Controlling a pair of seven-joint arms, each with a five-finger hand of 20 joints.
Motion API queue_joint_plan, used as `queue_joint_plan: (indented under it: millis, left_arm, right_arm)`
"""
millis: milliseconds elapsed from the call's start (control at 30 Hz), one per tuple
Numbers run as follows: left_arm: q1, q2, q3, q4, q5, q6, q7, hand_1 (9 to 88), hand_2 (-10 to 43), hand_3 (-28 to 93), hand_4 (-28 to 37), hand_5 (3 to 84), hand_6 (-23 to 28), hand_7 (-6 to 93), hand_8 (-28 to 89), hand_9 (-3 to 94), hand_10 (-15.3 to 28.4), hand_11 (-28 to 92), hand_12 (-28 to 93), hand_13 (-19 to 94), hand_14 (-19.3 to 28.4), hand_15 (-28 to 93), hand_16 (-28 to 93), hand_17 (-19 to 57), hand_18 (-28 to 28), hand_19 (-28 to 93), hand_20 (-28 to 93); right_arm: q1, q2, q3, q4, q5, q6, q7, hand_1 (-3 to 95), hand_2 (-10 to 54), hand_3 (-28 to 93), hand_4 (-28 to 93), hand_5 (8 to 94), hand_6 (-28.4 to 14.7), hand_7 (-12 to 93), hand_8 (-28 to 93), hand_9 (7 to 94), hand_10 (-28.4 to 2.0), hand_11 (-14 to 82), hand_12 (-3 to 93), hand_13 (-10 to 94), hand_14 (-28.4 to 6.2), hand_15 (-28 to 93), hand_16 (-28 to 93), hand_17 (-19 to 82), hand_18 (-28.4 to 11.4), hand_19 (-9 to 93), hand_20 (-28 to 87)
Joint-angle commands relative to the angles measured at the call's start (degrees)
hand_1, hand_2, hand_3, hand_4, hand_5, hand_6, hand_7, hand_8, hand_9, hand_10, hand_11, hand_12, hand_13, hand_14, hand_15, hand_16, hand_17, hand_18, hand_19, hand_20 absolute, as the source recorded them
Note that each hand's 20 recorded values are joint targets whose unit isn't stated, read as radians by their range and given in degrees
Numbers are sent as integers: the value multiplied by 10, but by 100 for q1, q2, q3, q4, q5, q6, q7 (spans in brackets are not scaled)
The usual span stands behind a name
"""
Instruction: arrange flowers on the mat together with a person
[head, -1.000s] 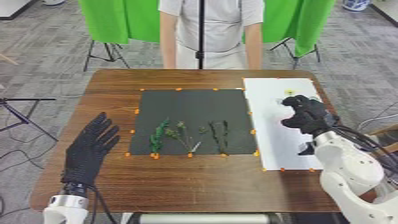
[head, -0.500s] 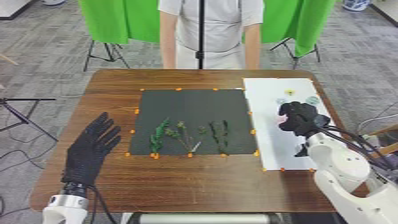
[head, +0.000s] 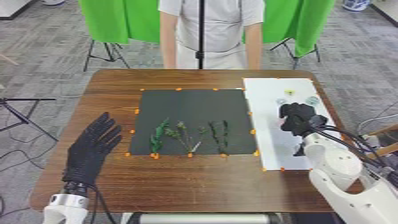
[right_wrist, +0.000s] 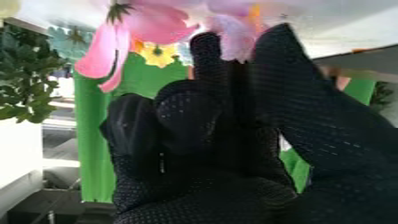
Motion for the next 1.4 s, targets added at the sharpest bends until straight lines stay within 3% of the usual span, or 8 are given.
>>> queue_joint_plan:
  millis: [33,200,467,567,700,967,1233,1400]
  left_arm:
    - [44,-25,19,33,-1,-5,-27,249,-34,714,-282,307,39,181,-97,236,115,158,163,193,139,209,31,-103,221,408,93]
    - [53,80,-53,8,-17,40,-10,248,-33,713,-283,308,40,182,-98,236,115,159,163,193,139,209,31,-103,221,408,92]
    - [276,516,-350,-110,-93,270,94,247,-32,714,-282,309,40,182,-97,236,115,160,162,192,140,210,30,-102,221,408,92]
    - [356,591,-435,-146,-111,315,90,247,-32,715,-282,309,40,181,-97,236,115,159,162,191,140,208,30,-102,220,409,92]
    - [373,680,-482,-131,-154,345,80,247,-32,714,-283,309,40,181,-98,234,115,157,161,191,139,208,31,-102,220,408,91]
    - [250,820,-437,-64,-206,382,82,247,-31,715,-282,307,39,181,-98,234,115,157,163,189,139,207,31,-102,220,408,92]
    - [45,948,-331,58,-211,430,74,247,-31,715,-283,303,38,183,-98,233,114,157,164,189,138,205,32,-102,220,410,92]
    - [134,1026,-304,-3,-208,470,131,247,-31,715,-283,302,37,183,-98,233,114,156,164,188,138,205,33,-102,220,410,91]
  right_arm:
    - [97,-36,-58,171,-25,178,-260,554,-95,768,-282,597,7,525,36,764,-58,246,465,764,-33,769,242,527,-135,932,587]
    - [80,-85,-64,58,134,492,-432,558,-95,787,-282,664,8,522,33,818,-53,247,479,796,-30,763,253,555,-135,932,605]
    - [1163,-375,-1010,-148,338,1460,-802,554,-95,803,-283,679,11,526,13,833,-58,233,478,801,-33,762,263,557,-138,932,613]
    - [1675,-669,-1425,-103,547,1445,-1197,542,-95,819,-268,681,11,527,12,838,-57,226,480,801,-33,762,267,557,-138,932,617]
    - [2504,-1291,-2231,285,538,1338,-1743,529,-95,820,-241,680,12,527,17,840,-57,220,486,799,-34,763,272,556,-139,932,621]
    - [2905,-2136,-3118,552,122,694,-2770,527,-95,818,-232,681,14,529,15,843,-55,212,485,793,-36,766,275,550,-139,932,624]
    - [3084,-2768,-3578,1047,-308,732,-2977,534,-95,808,-244,689,18,526,-16,854,-57,196,466,789,-38,767,273,544,-140,932,620]
    - [3208,-2979,-3882,1310,-579,962,-2877,545,-95,800,-263,718,21,490,-50,872,-60,160,443,790,-40,768,269,544,-142,932,620]
